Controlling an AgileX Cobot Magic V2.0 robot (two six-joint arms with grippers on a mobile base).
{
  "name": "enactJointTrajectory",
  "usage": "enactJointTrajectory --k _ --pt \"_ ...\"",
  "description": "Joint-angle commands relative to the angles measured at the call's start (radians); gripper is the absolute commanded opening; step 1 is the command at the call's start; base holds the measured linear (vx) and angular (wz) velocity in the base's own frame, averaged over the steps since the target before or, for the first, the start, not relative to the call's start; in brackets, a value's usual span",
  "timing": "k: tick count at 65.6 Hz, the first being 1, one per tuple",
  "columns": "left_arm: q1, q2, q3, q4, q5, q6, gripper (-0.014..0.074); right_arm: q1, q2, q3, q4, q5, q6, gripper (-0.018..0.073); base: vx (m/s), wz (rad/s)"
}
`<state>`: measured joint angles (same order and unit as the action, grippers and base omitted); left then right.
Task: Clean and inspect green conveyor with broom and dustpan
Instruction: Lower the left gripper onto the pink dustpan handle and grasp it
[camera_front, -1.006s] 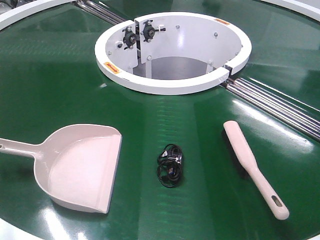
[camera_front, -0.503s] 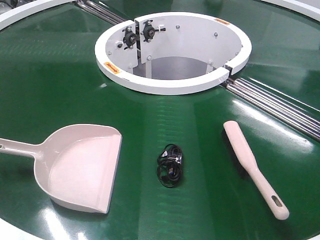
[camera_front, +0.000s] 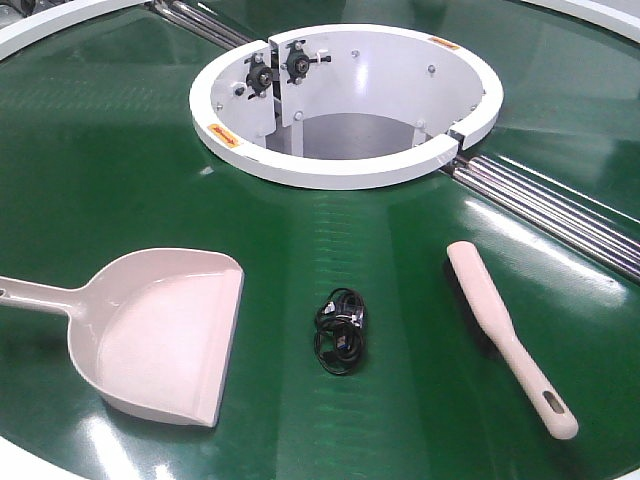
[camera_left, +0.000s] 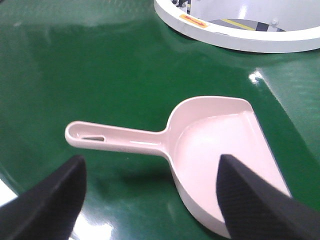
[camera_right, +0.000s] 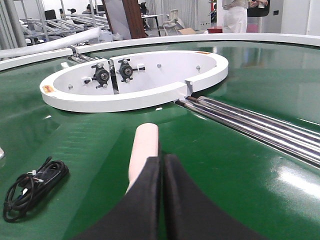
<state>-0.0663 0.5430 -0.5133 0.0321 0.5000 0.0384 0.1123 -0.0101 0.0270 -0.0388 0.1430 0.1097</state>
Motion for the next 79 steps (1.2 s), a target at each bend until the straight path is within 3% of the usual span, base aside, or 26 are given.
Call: enactJointTrajectory --k 1,9,18,36,43,55,63,74,79 --pt "0.002 0.046 -0.108 -0.01 -0.026 0.021 0.0474 0.001 -0.017 0.021 -0.004 -0.079 -0.004 -0.001 0.0 0.0" --pt "0.002 0.137 -0.241 -0.01 0.076 0.049 0.047 0.001 -0.017 0.021 -0.004 -0.079 -0.004 -0.001 0.0 0.0" --pt "0.002 0.278 -0.392 -0.011 0.219 0.164 0.0471 0.001 -0.017 0.021 -0.004 -0.079 -0.004 -0.001 0.0 0.0" --pt "0.002 0.62 -0.709 -0.142 0.536 0.708 0.0471 0.001 -0.017 0.021 -0.004 -0.079 -0.004 -0.001 0.0 0.0" --pt "0.001 0.729 -0.775 -0.149 0.609 0.86 0.0471 0.001 -0.017 0.021 -0.004 -0.079 -0.004 -0.001 0.0 0.0" --pt "0.001 0.847 -0.801 -0.138 0.54 0.926 0.0471 0.001 -0.017 0.021 -0.004 -0.079 -0.004 -0.001 0.0 0.0" --pt "0.001 0.913 -0.801 -0.063 0.53 0.971 0.0471 0.001 -0.017 0.021 -0.004 -0.079 -0.004 -0.001 0.0 0.0" --pt "0.001 0.941 -0.801 0.015 0.529 1.113 0.0471 0.001 -0.017 0.021 -0.004 -0.079 -0.004 -0.001 0.0 0.0" --pt "0.001 0.955 -0.801 0.048 0.555 1.141 0.0471 0.001 -0.017 0.021 -0.004 -0.079 -0.004 -0.001 0.0 0.0"
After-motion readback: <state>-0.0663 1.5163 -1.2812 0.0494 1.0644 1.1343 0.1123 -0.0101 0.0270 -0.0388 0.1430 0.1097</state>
